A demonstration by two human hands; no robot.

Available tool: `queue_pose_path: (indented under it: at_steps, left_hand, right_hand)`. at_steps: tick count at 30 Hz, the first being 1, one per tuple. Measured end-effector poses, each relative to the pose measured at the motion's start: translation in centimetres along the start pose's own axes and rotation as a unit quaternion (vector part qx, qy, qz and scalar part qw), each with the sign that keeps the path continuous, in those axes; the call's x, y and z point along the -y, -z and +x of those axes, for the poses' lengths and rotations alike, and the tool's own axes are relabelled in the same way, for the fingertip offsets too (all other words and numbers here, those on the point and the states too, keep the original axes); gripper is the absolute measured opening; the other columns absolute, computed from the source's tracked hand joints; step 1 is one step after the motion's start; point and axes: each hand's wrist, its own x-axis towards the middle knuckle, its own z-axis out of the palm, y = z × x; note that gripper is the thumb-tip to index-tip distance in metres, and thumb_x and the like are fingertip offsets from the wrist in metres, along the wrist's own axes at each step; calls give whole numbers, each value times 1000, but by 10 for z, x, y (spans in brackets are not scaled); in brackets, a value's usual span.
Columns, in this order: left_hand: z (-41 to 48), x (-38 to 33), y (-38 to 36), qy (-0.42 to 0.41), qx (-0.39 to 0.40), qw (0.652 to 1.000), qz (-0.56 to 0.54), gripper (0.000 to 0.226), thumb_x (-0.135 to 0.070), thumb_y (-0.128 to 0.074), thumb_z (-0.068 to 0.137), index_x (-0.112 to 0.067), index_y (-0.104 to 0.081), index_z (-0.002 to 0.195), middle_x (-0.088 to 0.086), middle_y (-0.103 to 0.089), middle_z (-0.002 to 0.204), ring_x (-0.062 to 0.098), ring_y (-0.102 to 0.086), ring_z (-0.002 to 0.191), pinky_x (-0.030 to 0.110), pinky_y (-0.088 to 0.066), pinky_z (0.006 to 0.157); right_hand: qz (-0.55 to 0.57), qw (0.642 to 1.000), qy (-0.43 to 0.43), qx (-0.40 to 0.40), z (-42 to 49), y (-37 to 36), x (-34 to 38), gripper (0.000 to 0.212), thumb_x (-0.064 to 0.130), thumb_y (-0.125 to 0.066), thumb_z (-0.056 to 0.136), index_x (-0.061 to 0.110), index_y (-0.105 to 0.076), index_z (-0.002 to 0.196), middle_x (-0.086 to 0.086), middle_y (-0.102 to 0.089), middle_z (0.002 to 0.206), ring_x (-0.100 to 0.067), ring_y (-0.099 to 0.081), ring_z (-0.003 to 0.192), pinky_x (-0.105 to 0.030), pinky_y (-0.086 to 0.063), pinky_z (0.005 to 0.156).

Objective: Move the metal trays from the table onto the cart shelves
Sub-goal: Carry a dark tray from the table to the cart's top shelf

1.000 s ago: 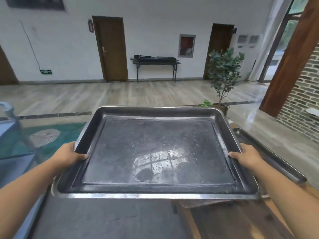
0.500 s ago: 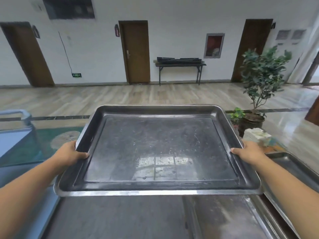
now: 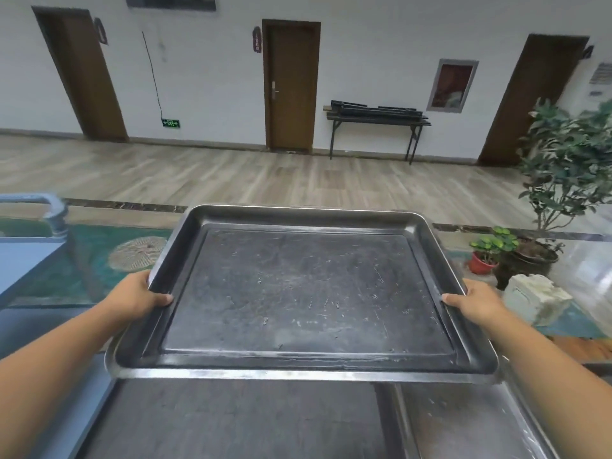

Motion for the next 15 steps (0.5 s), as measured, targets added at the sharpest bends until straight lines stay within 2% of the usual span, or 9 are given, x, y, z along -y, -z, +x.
queue_pose_path:
  at_steps: [5, 10, 15]
  left_hand:
    - [81, 37, 31, 17, -18, 1000, -10, 27, -10, -84, 72, -7, -66, 92, 14, -70, 83, 25, -63, 69, 34, -45, 67]
    - [143, 81, 81, 43, -45, 998, -21, 29, -12, -86, 71, -8, -67, 92, 14, -72, 84, 28, -66, 72, 36, -48, 67]
    - [177, 127, 122, 90, -84, 991, -45, 30, -10, -85, 71, -10, -66, 95, 10, -70, 82, 23, -64, 68, 34, -47, 65]
  right_hand:
    - [-19, 1000, 12, 20, 49, -67, 74, 13, 14, -74, 82, 9, -70, 93, -16, -73, 86, -33, -69, 82, -46, -55, 85]
    - [-30, 998, 50, 34, 87, -138, 154, 15, 17, -74, 82, 12, -70, 96, -13, -72, 87, -31, -67, 82, -40, -53, 81]
    - [-28, 993, 89, 72, 130, -207, 228, 11, 20, -74, 83, 18, -71, 93, -10, -72, 87, -30, -66, 82, -37, -50, 77]
